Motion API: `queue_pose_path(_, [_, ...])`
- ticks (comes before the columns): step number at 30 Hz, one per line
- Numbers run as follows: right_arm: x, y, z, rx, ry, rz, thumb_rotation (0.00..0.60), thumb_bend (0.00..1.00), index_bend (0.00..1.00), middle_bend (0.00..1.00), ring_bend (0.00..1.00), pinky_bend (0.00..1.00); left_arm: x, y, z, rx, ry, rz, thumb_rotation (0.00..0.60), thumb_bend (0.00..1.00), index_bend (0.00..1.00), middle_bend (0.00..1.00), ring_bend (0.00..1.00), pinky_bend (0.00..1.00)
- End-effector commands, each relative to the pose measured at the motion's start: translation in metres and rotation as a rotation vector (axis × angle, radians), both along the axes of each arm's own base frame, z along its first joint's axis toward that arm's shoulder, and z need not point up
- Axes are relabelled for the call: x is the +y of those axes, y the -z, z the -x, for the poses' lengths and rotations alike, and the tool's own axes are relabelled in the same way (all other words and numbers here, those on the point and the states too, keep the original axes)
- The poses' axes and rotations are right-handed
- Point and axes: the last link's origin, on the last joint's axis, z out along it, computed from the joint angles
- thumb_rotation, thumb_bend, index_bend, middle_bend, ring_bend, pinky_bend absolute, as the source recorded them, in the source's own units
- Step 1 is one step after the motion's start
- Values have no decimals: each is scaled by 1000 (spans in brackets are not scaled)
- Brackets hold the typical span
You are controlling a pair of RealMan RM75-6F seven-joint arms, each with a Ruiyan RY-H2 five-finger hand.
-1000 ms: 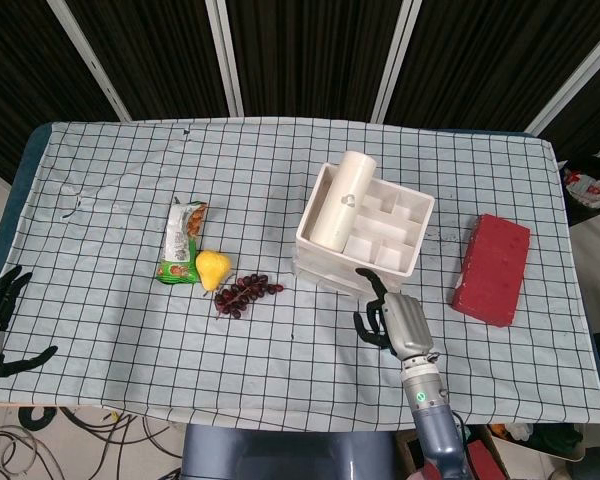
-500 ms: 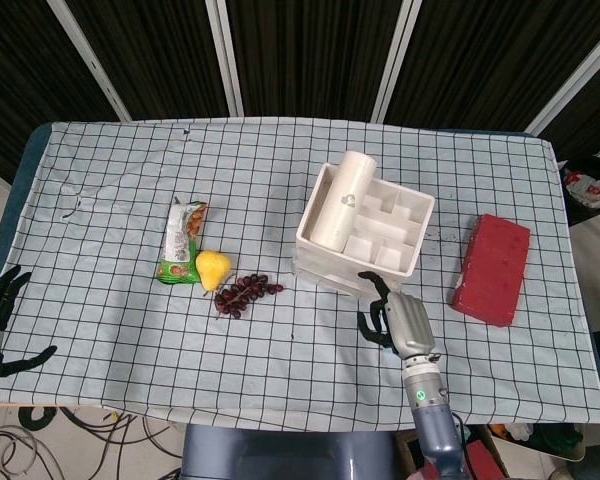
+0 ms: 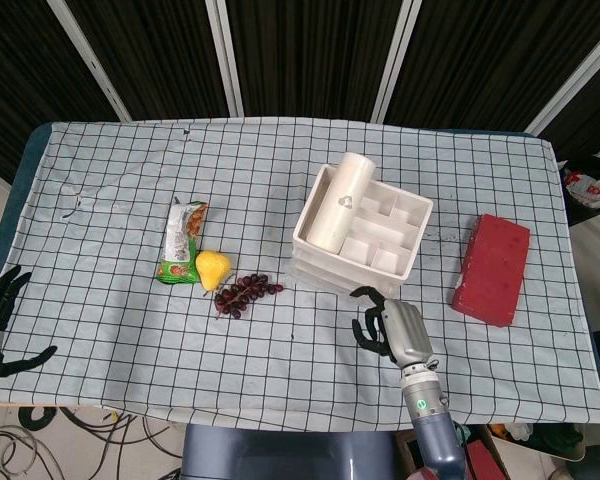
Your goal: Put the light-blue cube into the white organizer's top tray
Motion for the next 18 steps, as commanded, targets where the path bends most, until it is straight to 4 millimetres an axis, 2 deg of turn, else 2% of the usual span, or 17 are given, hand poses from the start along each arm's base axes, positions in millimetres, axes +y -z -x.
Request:
queue_pose_path(1, [8,-2,2,5,-10,-11,600,414,374,831,862,756,0,0,0,2,1,0,600,20,0,0,0,0])
queue_pose_path(3, [11,-2,4,6,-6,-20,600,410,297,831,862,757,0,0,0,3,3,1,600,20,0,0,0,0])
queue_pose_path(5, [12,-2,6,17,-7,-30,600,374,117,830,861,757,0,0,0,3,3,0,600,20,0,0,0,0])
queue_pose_path(7, [12,-2,7,24,-10,-33,600,328,21,830,861,757,0,0,0,2,3,-1,600,20,0,0,0,0])
queue_pose_path(11, [15,-5,9,33,-16,-37,600,273,0,829,861,756,0,0,0,1,2,-1,600,20,0,0,0,0])
queue_pose_path(18, [33,-19,15,44,-41,-23,600,268,0,830,861,757,-1,0,-1,1,3,-2,600,20,0,0,0,0])
